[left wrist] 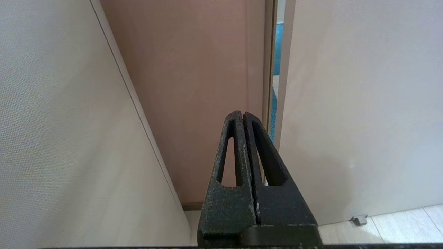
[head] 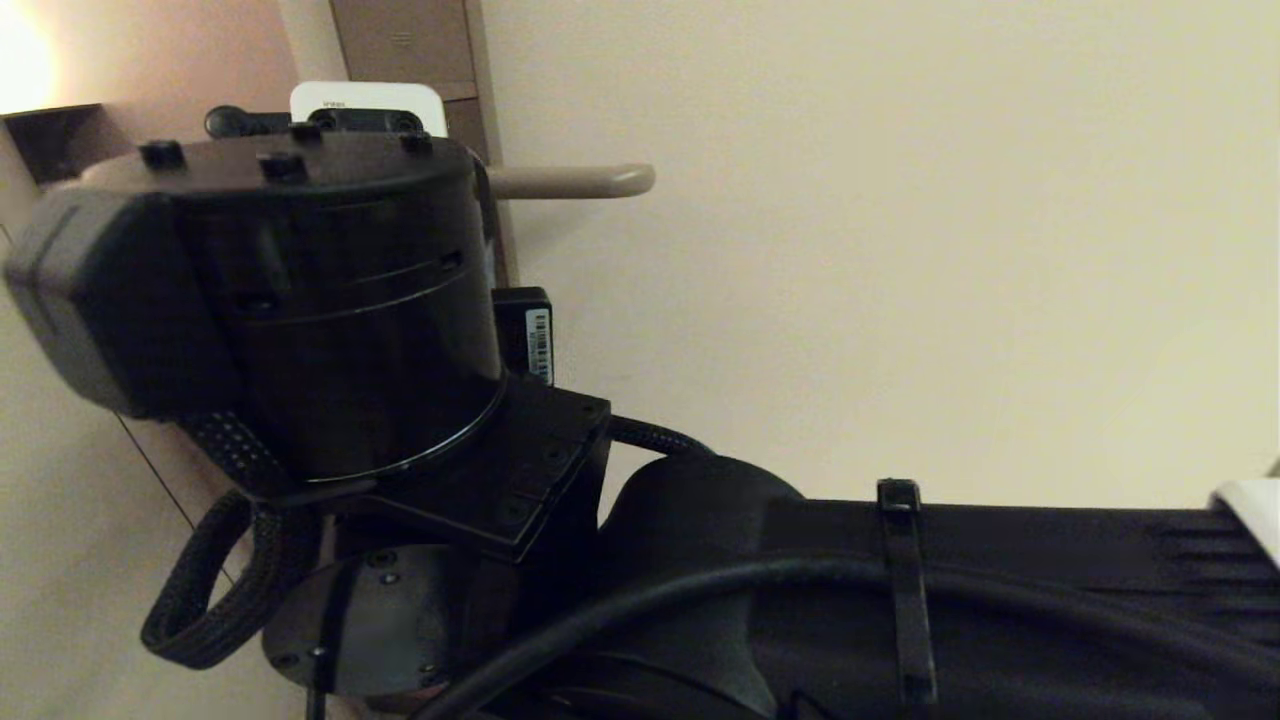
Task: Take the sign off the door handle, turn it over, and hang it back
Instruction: Hang the sign back with the other side facing out
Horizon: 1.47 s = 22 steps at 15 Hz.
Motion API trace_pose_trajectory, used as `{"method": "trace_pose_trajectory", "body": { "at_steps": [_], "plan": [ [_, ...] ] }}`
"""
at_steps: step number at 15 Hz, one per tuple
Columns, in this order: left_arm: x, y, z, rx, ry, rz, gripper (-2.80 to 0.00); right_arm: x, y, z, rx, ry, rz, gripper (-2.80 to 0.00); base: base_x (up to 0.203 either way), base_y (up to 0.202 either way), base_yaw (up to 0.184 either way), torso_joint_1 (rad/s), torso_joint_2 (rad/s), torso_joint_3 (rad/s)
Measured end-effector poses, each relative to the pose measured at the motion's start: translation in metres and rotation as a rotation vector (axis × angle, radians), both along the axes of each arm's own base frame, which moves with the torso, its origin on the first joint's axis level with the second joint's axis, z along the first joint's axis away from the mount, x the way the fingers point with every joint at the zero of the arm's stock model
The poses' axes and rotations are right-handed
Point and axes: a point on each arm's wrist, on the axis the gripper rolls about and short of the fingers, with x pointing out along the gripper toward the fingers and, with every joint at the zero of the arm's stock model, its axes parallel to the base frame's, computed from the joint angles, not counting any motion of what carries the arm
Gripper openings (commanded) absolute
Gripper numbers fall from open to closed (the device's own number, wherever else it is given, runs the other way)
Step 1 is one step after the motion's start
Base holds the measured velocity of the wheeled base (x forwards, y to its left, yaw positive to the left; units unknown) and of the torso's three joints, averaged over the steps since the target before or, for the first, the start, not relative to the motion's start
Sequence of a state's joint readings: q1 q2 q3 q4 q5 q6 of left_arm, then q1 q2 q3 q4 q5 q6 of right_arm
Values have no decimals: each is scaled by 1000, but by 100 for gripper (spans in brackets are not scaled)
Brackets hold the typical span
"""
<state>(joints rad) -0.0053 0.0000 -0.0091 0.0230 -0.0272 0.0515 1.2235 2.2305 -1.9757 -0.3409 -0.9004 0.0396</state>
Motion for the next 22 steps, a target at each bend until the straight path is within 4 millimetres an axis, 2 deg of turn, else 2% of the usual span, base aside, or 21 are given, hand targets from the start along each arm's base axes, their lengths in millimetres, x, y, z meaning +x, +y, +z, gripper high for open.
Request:
{"method": "trace_pose_trajectory", "body": {
  "at_steps": [10, 16, 22],
  "plan": [
    [0, 0, 0, 1, 0, 0, -280, 8, 14, -20, 17, -35, -7, -280, 0, 0, 0, 0, 0, 0],
    [0, 0, 0, 0, 0, 0, -280, 4, 5, -18, -49, -42, 21, -280, 0, 0, 0, 0, 0, 0],
    [0, 0, 0, 1, 0, 0, -280, 5, -5, -5, -29, -60, 73, -280, 0, 0, 0, 0, 0, 0]
  ]
}}
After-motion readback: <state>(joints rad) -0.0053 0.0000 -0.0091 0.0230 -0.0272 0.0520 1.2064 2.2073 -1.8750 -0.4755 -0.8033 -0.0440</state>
